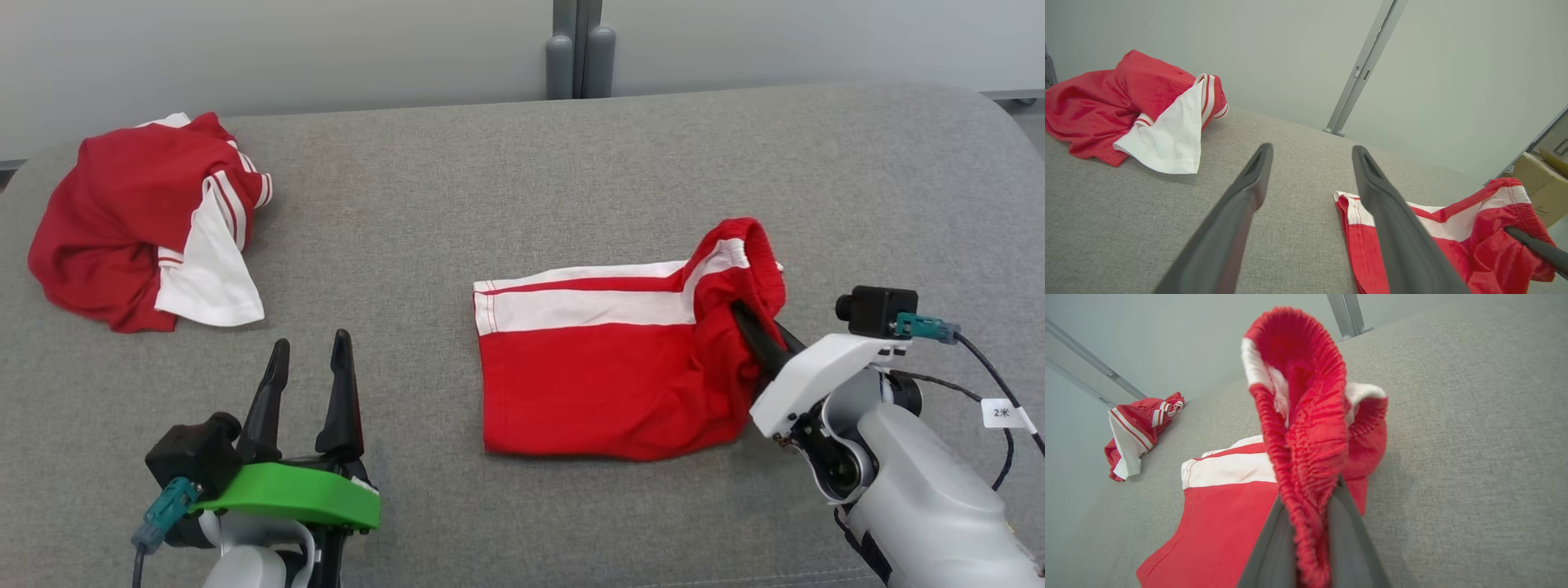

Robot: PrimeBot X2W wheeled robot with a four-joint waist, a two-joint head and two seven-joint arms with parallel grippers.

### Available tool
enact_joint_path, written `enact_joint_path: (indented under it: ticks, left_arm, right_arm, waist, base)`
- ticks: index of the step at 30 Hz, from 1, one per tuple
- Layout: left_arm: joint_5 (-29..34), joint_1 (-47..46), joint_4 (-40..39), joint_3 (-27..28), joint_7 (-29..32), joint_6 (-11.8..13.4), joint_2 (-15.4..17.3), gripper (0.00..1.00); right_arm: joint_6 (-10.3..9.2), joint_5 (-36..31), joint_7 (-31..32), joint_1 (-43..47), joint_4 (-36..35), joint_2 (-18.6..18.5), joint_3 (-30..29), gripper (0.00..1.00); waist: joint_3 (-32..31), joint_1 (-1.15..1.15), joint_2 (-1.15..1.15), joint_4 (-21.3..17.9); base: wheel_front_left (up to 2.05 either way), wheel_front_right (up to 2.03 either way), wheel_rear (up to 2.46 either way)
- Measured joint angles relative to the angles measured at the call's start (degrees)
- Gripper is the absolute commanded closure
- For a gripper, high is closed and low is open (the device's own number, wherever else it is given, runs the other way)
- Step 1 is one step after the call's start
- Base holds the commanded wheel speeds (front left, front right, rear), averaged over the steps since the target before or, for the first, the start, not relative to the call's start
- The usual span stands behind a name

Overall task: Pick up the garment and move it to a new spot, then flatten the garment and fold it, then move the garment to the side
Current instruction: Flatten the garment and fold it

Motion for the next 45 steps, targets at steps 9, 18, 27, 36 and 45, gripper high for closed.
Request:
enact_joint_path:
  ticks: [9,18,27,36,45]
  left_arm:
    - [-1.05,0.00,0.09,-1.33,0.37,0.00,-0.02,0.00]
    - [-2.02,0.06,0.16,-2.00,0.49,0.01,-0.01,0.00]
    - [-2.85,1.42,0.26,-2.83,0.49,0.47,-0.01,0.00]
    - [-2.94,2.07,0.24,-2.81,0.48,0.53,-0.01,0.00]
    - [-3.26,2.60,0.13,-1.21,0.46,0.70,0.01,0.00]
  right_arm:
    - [0.00,-2.33,3.88,-2.74,-1.98,2.25,4.80,1.00]
    - [-1.18,-3.76,8.72,-3.66,1.05,3.46,7.09,1.00]
    - [-3.59,-4.86,12.36,-5.14,4.55,4.07,7.92,0.80]
    - [-3.72,-6.28,14.33,-7.90,5.98,5.70,10.43,0.00]
    - [-2.49,-7.04,13.61,-10.10,2.76,6.97,13.27,0.00]
  waist:
    - [-1.05,0.00,0.00,2.42]
    - [-2.15,0.00,0.00,6.09]
    - [-2.80,0.00,0.00,10.40]
    - [-3.08,0.00,0.00,12.23]
    - [-3.68,0.00,0.00,11.67]
  base:
    - [0.00,0.00,0.00]
    - [0.00,0.00,0.00]
    - [0.00,0.00,0.00]
    - [0.00,0.00,0.00]
    - [0.00,0.00,0.00]
